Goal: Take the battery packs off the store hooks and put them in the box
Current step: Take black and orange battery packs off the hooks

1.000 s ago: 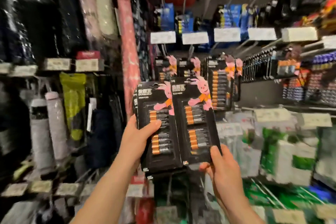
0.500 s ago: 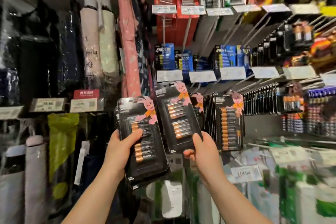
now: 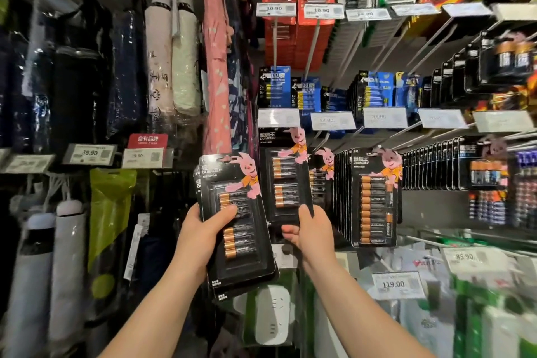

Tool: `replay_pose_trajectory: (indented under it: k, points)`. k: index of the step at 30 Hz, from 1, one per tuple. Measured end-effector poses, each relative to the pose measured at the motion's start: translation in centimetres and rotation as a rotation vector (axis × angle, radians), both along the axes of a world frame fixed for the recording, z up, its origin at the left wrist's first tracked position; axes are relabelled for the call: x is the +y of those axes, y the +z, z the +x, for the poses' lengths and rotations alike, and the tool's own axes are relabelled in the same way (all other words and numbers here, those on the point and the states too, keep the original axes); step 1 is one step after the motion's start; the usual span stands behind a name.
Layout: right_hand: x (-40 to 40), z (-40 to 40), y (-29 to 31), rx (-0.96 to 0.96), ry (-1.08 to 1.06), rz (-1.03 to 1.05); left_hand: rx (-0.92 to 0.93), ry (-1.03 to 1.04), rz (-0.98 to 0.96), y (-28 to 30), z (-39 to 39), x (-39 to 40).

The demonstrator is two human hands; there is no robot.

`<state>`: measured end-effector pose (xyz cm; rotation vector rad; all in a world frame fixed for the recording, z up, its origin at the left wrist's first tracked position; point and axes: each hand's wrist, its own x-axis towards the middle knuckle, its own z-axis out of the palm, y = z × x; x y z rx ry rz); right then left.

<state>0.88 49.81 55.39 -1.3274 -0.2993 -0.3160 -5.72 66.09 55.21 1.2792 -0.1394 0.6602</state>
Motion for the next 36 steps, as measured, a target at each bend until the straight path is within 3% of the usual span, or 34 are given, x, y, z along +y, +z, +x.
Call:
replay_pose_trajectory:
  k: [11, 18, 22, 24, 26, 29, 36]
  points:
    - [-1.2, 0.0, -0.1, -0.147, -0.095, -0.183, -0.016, -0.018, -0.003, 0.1, -0.1, -0.8]
    - [-1.0, 0.8, 0.0, 0.041, 0.080, -0.093, -0.049, -0.029, 0.047, 0.5, -0.2, -1.8]
    - [-1.8, 0.3, -1.3, -0.063, -0.149, -0.425, -0.043, -0.015, 0.026, 0.6, 0.1, -1.5]
    - [-2.2, -0.5, -1.8, -0.181, -0.216, -0.415, -0.037, -0.022, 0.009, 0.4, 0.3, -1.4]
    - [-2.2, -1.8, -1.7, -0.250, -0.081, -0.367, -0.037, -0.037, 0.002, 0.4, 0.6, -1.6]
    - [-1.4, -3.1, -1.6, -0.278, 0.100, -0.455, -0.037, -0.057, -0.017, 0.2, 1.1, -2.0]
    - [-1.1, -3.1, -0.9, -0.278, 0.046, -0.519, -0.043, -0.092, -0.009, -0.1, 1.6, -1.9]
